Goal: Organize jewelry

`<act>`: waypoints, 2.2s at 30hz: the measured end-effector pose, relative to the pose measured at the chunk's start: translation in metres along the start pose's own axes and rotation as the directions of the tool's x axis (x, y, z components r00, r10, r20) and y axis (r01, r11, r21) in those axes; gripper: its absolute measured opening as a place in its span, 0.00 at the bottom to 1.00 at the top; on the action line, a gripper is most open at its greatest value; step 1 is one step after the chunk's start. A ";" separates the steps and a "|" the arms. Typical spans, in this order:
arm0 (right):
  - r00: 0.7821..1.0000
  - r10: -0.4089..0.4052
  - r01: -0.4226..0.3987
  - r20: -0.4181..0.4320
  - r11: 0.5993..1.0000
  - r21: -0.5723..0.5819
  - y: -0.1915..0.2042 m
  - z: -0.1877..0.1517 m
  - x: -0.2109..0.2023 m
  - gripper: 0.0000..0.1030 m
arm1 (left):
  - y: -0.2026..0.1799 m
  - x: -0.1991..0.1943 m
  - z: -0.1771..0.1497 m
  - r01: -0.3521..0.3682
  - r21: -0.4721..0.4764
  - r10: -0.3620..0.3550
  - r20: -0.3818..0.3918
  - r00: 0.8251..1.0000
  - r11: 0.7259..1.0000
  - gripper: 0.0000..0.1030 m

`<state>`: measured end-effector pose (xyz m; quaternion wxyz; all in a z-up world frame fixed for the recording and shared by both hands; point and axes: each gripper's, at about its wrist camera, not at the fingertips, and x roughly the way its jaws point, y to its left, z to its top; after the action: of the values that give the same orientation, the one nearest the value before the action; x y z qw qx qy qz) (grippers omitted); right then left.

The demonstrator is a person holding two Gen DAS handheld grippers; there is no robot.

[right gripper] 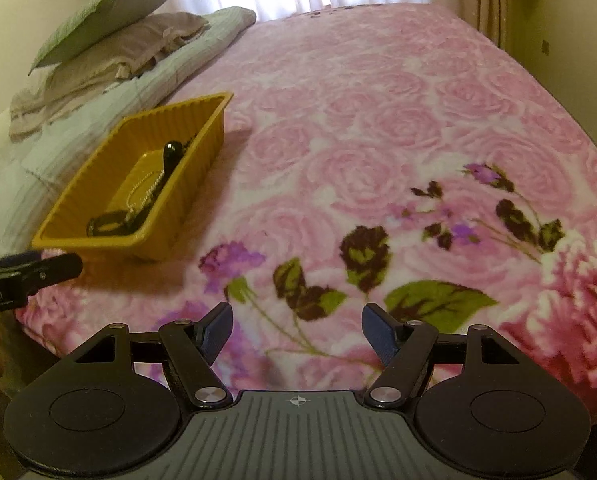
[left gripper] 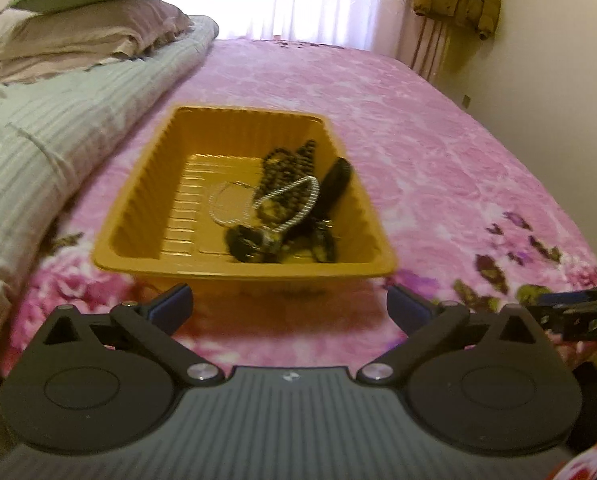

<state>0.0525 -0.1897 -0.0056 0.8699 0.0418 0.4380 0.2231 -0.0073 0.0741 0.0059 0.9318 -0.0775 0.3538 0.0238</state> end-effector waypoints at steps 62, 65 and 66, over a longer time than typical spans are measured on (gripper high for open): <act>1.000 -0.012 0.013 0.027 0.999 -0.034 0.002 0.000 -0.014 0.69 | -0.067 0.009 -0.009 -0.041 0.041 0.045 -0.104 0.994 0.998 0.99; 1.000 -0.011 0.012 0.028 0.999 -0.034 0.002 0.000 -0.014 0.69 | -0.067 0.009 -0.009 -0.042 0.041 0.046 -0.105 0.993 0.998 0.99; 1.000 -0.012 0.013 0.028 0.999 -0.034 0.002 0.000 -0.014 0.69 | -0.067 0.009 -0.009 -0.042 0.041 0.046 -0.105 0.993 0.998 0.99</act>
<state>0.0445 -0.1934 0.0055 0.8778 0.0272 0.4222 0.2248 0.0005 0.0065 0.0015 0.9123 -0.0527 0.4047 0.0332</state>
